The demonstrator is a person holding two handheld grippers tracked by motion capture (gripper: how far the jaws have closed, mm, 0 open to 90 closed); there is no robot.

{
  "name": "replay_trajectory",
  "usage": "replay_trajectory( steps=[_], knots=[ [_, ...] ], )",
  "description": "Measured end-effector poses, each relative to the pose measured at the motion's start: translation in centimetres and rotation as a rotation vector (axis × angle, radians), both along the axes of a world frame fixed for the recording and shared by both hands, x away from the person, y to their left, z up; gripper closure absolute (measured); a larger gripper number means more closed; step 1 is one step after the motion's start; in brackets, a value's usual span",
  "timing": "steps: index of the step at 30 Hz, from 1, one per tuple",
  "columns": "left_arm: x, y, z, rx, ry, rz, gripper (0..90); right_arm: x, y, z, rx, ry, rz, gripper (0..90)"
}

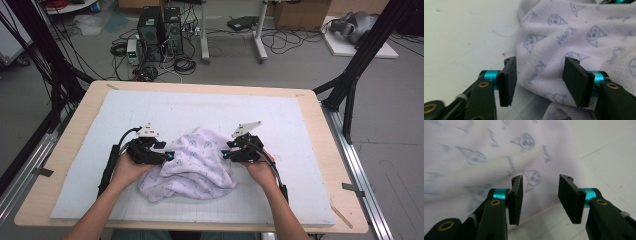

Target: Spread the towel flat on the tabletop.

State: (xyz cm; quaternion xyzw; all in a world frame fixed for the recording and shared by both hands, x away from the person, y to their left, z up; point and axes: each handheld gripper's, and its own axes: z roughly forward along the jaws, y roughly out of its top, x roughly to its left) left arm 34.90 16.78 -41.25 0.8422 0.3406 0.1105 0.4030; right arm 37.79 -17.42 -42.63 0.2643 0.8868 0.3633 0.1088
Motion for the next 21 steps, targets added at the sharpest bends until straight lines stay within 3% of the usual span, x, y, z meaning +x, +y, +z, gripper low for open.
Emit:
replay_trajectory(
  steps=[2,4,6,8,9,12,14,18,19,20,21],
  knots=[
    [0.1,-0.7,-0.7,0.034,0.03,-0.039,65.4,0.5,0.1,-0.9,-0.035,0.033,-0.007,62.3],
    [-0.2,-1.3,-1.0,0.043,0.032,-0.053,76.8,0.6,0.0,-1.1,-0.019,0.029,-0.012,71.4],
    [-0.6,-1.7,-1.0,0.057,0.013,-0.067,85.0,0.6,0.0,-1.2,-0.009,0.038,0.007,85.7],
    [-0.8,-1.8,-1.0,0.063,0.002,-0.067,88.7,0.6,0.0,-1.2,-0.002,0.05,0.026,86.5],
    [-1.2,-1.8,-0.6,0.062,-0.012,-0.074,89.4,0.4,-0.1,-1.0,-0.005,0.066,0.06,87.4],
    [-1.9,-1.4,0.0,0.047,-0.018,-0.084,89.6,-0.4,-0.3,-0.3,-0.011,0.053,0.08,87.5],
    [-2.5,-1.1,0.4,0.041,-0.026,-0.098,89.6,-1.1,-0.7,0.3,-0.008,0.024,0.09,87.5],
    [-3.3,-0.8,0.6,0.015,-0.033,-0.108,89.6,-2.2,-2.1,1.1,0.017,0.013,0.089,87.5],
    [-3.4,-0.6,0.9,0.008,-0.041,-0.106,88.1,-3.0,-3.4,1.6,0.021,0.003,0.066,87.5],
    [-3.4,-0.6,0.9,0.008,-0.041,-0.106,83.7,-3.0,-3.4,1.6,0.021,0.003,0.066,87.5],
    [-3.3,-0.4,1.1,0.0,-0.05,-0.089,73.1,-3.3,-4.9,1.9,0.029,-0.002,0.047,87.5]
  ],
)
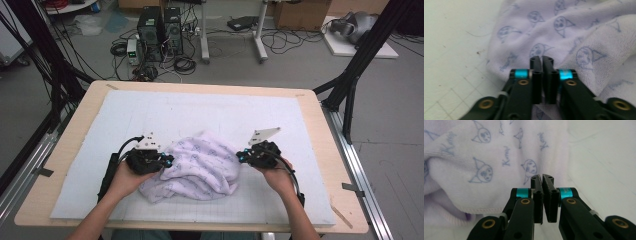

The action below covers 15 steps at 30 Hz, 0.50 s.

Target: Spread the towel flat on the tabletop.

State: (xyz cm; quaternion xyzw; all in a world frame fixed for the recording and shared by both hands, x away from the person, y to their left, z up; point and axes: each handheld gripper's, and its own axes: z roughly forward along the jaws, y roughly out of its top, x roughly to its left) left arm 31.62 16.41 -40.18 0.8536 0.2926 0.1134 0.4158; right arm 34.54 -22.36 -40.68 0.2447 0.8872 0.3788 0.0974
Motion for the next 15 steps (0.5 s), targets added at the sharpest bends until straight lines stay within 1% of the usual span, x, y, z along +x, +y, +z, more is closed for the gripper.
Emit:
replay_trajectory(
  steps=[1,2,4,6,8,9,10,11,12,13,14,15],
  knots=[
    [0.1,0.1,0.1,0.0,-0.01,0.024,63.2,-0.1,-0.7,0.0,-0.019,0.0,-0.018,87.5],
    [0.2,0.1,0.2,0.003,-0.02,0.041,57.5,0.0,-1.2,0.0,-0.031,0.006,-0.032,87.5],
    [0.9,0.1,0.5,-0.003,-0.044,0.064,51.6,0.1,-2.3,-0.3,-0.038,0.031,-0.064,87.4],
    [1.6,0.1,0.7,-0.036,-0.045,0.082,51.1,0.1,-2.5,-0.5,-0.035,0.035,-0.063,87.3],
    [2.5,0.0,0.8,-0.056,-0.035,0.094,51.2,0.1,-2.1,-0.6,-0.035,0.033,-0.056,86.8],
    [3.0,-0.1,0.8,-0.076,-0.027,0.099,51.1,0.2,-1.6,-0.8,-0.029,0.028,-0.043,86.0],
    [3.9,-0.4,0.9,-0.077,-0.009,0.098,50.5,0.4,-1.4,-0.9,-0.016,0.031,-0.037,84.9],
    [3.9,-0.4,0.9,-0.077,-0.009,0.098,49.0,0.4,-1.4,-0.9,-0.016,0.031,-0.037,84.9],
    [4.5,-0.8,0.8,-0.078,0.01,0.101,47.3,0.8,-1.2,-1.3,0.013,0.056,-0.043,72.2],
    [5.0,-1.1,0.6,-0.079,0.028,0.098,47.3,0.8,-1.2,-1.3,0.013,0.056,-0.043,72.2],
    [5.5,-1.6,0.3,-0.058,0.034,0.103,46.2,1.0,-1.1,-1.4,0.012,0.061,-0.058,65.0],
    [5.9,-2.0,-0.2,-0.035,0.048,0.105,46.2,1.5,-0.8,-1.9,0.028,0.076,-0.085,55.1]
  ],
)
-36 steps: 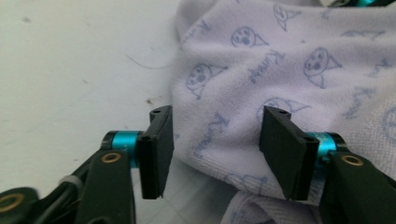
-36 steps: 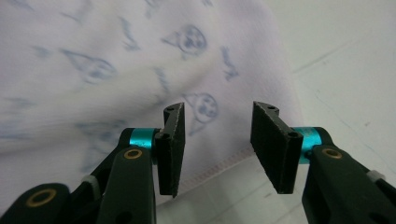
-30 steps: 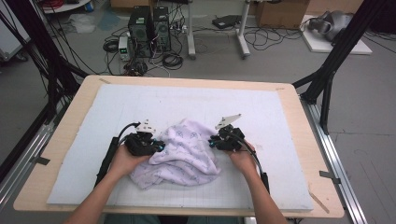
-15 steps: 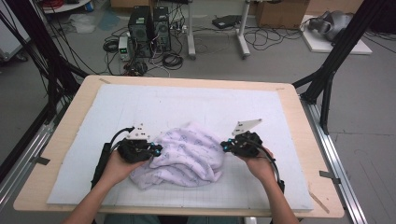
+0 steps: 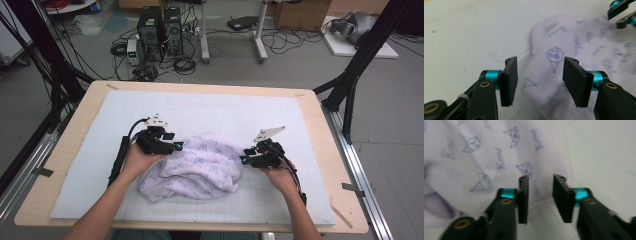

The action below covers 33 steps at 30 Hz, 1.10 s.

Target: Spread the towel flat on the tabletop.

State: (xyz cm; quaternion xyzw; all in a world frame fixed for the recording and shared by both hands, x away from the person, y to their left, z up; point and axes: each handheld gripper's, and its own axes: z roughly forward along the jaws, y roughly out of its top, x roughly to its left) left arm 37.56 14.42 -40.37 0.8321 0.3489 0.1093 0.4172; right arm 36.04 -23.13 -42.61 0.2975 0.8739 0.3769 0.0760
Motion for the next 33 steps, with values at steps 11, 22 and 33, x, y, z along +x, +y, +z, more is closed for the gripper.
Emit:
replay_trajectory(
  steps=[11,22,33],
  knots=[
    [-0.2,1.1,0.3,0.055,0.007,0.004,82.3,1.1,3.3,-1.0,-0.025,-0.018,0.046,86.7],
    [-2.7,4.3,7.6,-0.012,-0.222,0.123,81.8,0.2,5.3,6.0,0.083,-0.218,0.086,87.4],
    [-5.9,1.0,0.4,0.021,-0.045,-0.063,79.2,-2.4,2.3,1.2,-0.04,-0.069,0.102,87.2]
  ],
)
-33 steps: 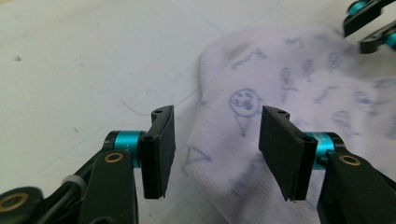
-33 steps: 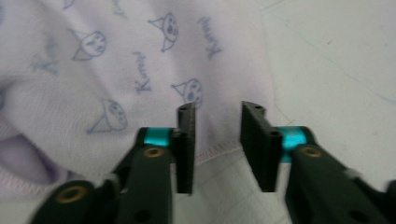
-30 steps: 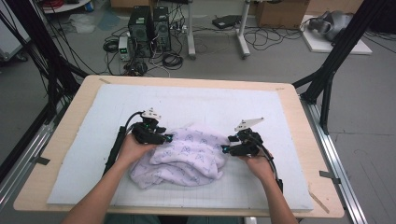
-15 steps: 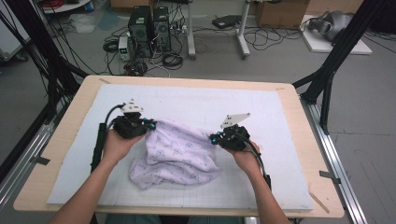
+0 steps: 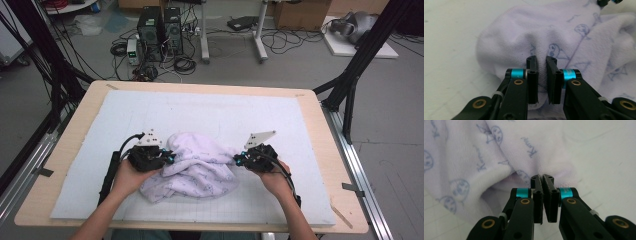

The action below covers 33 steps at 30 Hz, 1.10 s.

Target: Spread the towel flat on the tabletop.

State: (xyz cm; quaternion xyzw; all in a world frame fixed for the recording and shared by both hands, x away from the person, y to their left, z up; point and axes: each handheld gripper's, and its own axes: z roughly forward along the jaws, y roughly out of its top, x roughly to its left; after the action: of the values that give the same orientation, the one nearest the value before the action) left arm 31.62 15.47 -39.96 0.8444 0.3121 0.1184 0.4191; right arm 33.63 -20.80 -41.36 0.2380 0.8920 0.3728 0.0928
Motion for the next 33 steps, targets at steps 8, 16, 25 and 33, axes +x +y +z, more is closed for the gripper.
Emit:
replay_trajectory(
  steps=[8,16,25,33],
  knots=[
    [1.3,2.1,1.4,-0.089,0.005,0.018,57.9,0.3,-1.2,0.0,0.018,-0.009,-0.032,87.2],
    [5.0,1.3,0.2,-0.087,0.037,0.093,56.7,1.6,-2.1,0.0,0.037,-0.002,-0.078,85.4],
    [5.8,-1.5,-2.6,0.022,0.079,0.052,75.0,3.3,-0.5,-2.2,0.037,0.058,-0.118,57.2],
    [4.6,0.4,0.3,0.025,-0.023,0.098,79.0,3.5,0.9,-2.1,0.036,0.056,-0.046,81.4]
  ],
)
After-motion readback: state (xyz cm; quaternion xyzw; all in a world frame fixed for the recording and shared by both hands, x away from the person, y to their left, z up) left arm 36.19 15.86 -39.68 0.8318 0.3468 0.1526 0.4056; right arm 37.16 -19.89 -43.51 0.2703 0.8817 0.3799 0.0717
